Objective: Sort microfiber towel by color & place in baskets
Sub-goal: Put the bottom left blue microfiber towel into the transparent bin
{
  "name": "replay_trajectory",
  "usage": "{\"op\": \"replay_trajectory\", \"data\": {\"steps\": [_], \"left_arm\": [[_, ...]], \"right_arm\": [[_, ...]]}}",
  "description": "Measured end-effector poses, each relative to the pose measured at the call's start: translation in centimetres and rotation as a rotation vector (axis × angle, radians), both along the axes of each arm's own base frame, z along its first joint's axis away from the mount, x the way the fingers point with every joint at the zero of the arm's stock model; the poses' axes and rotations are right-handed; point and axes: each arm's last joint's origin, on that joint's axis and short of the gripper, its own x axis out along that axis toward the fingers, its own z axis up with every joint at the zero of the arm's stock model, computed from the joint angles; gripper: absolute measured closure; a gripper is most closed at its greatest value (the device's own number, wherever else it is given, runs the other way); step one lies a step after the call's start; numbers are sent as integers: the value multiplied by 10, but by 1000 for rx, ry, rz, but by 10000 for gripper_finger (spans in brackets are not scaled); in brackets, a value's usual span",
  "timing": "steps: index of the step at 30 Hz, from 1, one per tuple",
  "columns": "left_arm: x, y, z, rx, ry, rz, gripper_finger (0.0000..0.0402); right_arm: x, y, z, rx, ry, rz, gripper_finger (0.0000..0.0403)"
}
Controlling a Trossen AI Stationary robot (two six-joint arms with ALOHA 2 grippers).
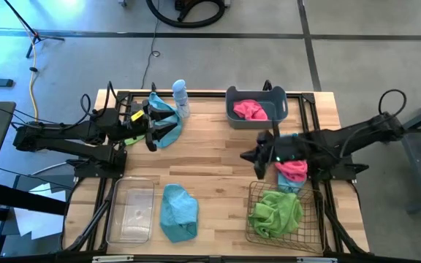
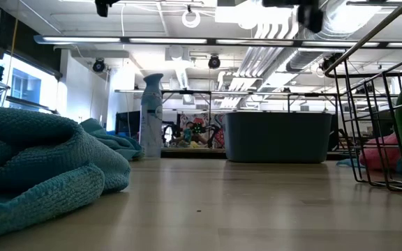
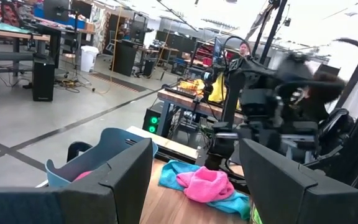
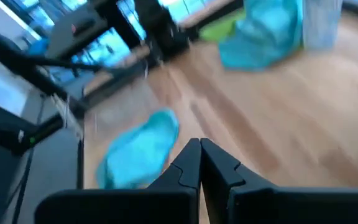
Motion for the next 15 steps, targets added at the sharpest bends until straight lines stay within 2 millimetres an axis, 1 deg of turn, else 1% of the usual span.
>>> {"op": "replay_trajectory", "data": {"steps": [4, 10, 13, 15], "left_arm": [[0, -1, 0, 9, 2, -23, 172], [0, -1, 0, 9, 2, -24, 172], [0, -1, 0, 6, -1, -24, 172], [0, -1, 1, -2, -15, -25, 172]], "right_arm": [[10, -29, -5, -65, -122, 8, 403], [14, -71, 2, -117, -315, 110, 403], [12, -85, 9, -130, -386, 180, 403], [11, -90, 13, -155, -434, 234, 403]]}}
